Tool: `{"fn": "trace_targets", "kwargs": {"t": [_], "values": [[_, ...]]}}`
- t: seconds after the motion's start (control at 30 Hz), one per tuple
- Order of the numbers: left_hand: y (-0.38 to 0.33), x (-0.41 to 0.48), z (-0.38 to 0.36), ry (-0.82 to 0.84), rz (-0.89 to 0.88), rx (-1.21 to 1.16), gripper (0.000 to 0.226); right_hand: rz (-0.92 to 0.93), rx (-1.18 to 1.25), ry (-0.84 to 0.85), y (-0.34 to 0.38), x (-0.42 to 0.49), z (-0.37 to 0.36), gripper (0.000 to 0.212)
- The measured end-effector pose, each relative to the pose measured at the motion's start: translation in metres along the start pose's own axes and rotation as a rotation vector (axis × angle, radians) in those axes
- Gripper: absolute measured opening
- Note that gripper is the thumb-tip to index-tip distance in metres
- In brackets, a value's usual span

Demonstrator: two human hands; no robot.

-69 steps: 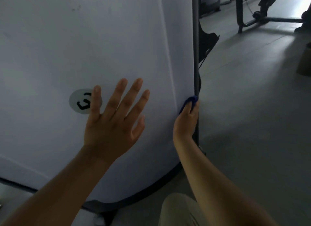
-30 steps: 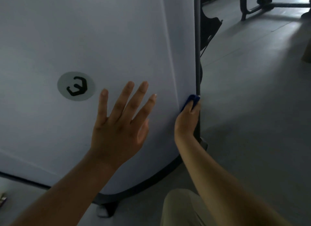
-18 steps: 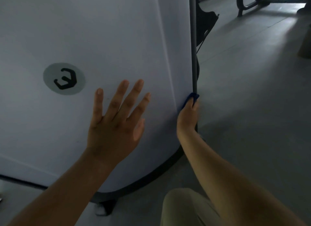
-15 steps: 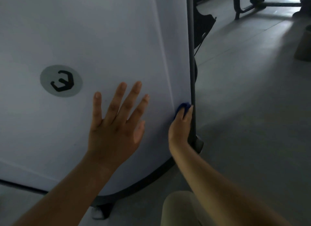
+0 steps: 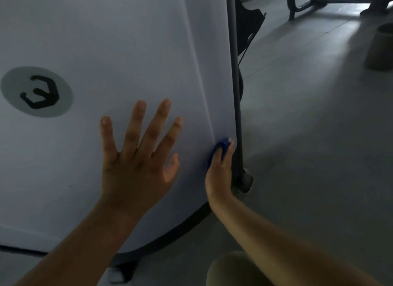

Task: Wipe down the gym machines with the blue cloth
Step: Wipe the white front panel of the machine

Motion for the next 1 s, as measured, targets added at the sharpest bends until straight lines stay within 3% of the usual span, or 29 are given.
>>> {"fn": "trace_targets", "kwargs": {"t": [0.07,0.17,0.3,0.43,0.63,0.73,0.87,0.93,1.0], "values": [[-0.001,-0.001,0.0,-0.009,0.001,0.005,0.07,0.047,0.027,0.005,-0.004,-0.008,0.001,0.064],[-0.001,-0.002,-0.001,-0.004,-0.001,0.008,0.07,-0.032,-0.033,-0.091,-0.002,0.049,0.011,0.066],[-0.002,-0.001,-0.001,-0.014,0.001,0.001,0.07,-0.076,-0.027,-0.13,0.003,0.062,0.011,0.091],[-0.003,-0.002,-0.002,-0.035,0.009,0.033,0.072,0.063,0.033,-0.007,-0.011,-0.012,-0.001,0.064],[-0.005,0.001,0.001,-0.025,0.004,0.0,0.068,-0.056,-0.015,-0.117,-0.009,0.069,0.016,0.072],[-0.014,-0.003,-0.003,-0.015,0.006,-0.049,0.063,-0.033,0.018,-0.133,-0.016,0.026,0.005,0.072],[-0.033,-0.023,-0.017,0.041,-0.087,-0.071,0.061,0.097,0.063,-0.003,-0.032,-0.015,0.003,0.061],[-0.041,-0.034,-0.023,0.07,-0.127,-0.095,0.061,0.067,0.007,-0.029,-0.045,0.023,0.012,0.072],[-0.046,-0.044,-0.029,0.112,-0.159,-0.105,0.063,-0.064,-0.007,-0.098,-0.056,0.068,0.023,0.099]]}}
Point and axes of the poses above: each hand's wrist, its own x-axis towards the middle knuckle, its own z-axis out of the back of the hand, y = z × x, the point moved 5 cm from there along x, towards the middle knuckle, and after that the axes turned 7 degrees about z, right-handed, at the moved point
